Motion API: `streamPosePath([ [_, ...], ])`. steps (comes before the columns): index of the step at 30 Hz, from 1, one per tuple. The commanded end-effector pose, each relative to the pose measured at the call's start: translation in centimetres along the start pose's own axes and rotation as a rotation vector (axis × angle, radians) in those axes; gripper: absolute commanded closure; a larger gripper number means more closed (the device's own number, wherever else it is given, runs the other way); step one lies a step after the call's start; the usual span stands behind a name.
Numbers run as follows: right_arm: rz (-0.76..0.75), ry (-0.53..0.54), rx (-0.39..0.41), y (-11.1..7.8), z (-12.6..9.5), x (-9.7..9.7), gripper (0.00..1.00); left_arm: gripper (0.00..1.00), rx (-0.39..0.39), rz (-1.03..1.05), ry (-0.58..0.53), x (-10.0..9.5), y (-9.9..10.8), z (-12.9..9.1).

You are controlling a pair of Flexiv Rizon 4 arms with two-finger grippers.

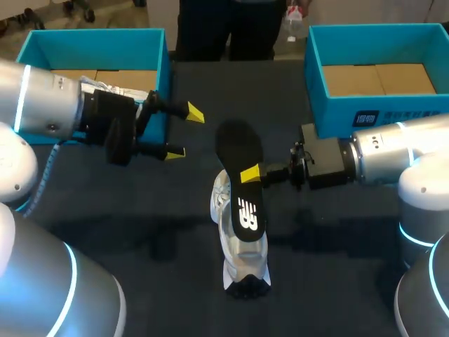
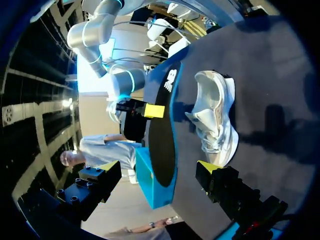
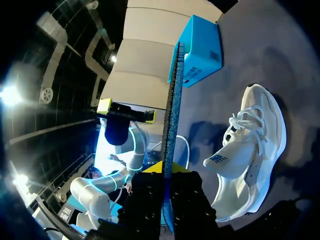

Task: Take the shoe out of the shoebox, open the shoe tongue, remove and reinsert the insole, then place the shoe into the shoebox

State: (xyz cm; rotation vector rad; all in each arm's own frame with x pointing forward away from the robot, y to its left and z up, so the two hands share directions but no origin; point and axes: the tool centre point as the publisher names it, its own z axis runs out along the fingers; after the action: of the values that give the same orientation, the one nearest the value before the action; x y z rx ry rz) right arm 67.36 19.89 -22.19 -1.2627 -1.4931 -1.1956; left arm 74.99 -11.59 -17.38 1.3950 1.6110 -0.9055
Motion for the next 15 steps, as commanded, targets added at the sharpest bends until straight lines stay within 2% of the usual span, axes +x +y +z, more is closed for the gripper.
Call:
streamPosePath([
  [1,0.000,-0.001,-0.002,-0.05,0.21,-0.02,1.00,0.00,-0.010,0.108,-0.151,1.68,-1.44,1.21],
  [3,0.000,-0.001,-0.002,-0.05,0.21,-0.02,1.00,0.00,-0.040,0.113,-0.176,2.11,-1.22,1.20],
  [13,0.000,-0.001,-0.002,-0.05,0.21,-0.02,1.00,0.00,-0.033,0.112,-0.173,2.18,-1.00,0.91],
  [15,0.000,-0.001,-0.002,-0.05,0.21,-0.02,1.00,0.00,-0.036,0.133,-0.204,2.41,-1.35,1.65],
])
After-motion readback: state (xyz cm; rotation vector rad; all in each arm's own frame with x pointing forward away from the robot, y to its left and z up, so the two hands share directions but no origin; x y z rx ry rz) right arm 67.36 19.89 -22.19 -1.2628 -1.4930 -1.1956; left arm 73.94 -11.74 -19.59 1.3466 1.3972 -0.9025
